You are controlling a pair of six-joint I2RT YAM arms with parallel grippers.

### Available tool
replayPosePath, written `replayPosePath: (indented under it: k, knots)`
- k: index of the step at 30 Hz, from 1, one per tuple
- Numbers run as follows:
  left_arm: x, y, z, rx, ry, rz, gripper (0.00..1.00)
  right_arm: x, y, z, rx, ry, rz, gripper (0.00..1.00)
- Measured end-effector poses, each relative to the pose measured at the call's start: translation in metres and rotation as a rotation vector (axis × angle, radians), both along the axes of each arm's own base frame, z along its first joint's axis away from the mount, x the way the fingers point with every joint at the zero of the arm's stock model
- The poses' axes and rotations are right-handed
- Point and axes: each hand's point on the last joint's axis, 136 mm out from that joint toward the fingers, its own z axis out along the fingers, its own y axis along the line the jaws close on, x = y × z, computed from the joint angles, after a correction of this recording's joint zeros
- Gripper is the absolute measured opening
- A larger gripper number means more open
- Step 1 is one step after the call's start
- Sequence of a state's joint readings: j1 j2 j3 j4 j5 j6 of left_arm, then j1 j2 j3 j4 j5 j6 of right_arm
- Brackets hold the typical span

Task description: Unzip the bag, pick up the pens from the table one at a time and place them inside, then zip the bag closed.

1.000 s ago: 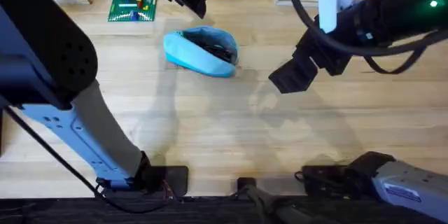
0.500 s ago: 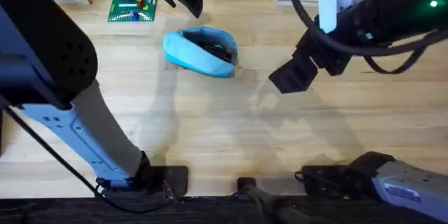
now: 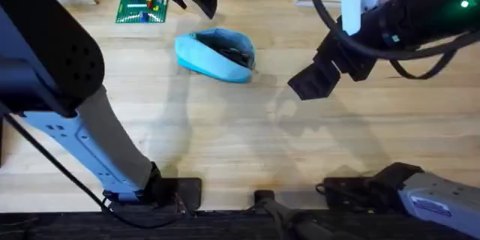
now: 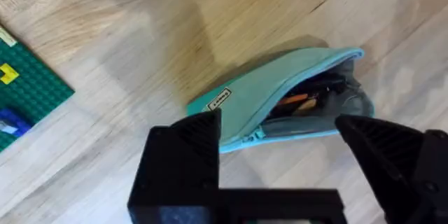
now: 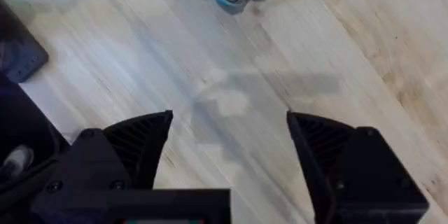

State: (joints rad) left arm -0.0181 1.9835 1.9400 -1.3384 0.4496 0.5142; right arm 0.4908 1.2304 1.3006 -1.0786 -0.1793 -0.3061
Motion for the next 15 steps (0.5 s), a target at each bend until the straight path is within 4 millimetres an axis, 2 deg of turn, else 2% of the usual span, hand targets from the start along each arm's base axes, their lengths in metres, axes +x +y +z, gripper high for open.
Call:
replayPosePath:
  k: [11, 15]
  knots:
    - [-0.0001, 0.0002, 0.0001, -0.002, 0.008, 0.016, 0.998, 0.0000, 0.0001, 0.0000, 0.000, 0.000, 0.000, 0.998]
    - [-0.0014, 0.0005, 0.0073, -0.001, -0.009, 0.019, 0.998, 0.0000, 0.0000, 0.0001, 0.000, -0.001, 0.000, 0.998]
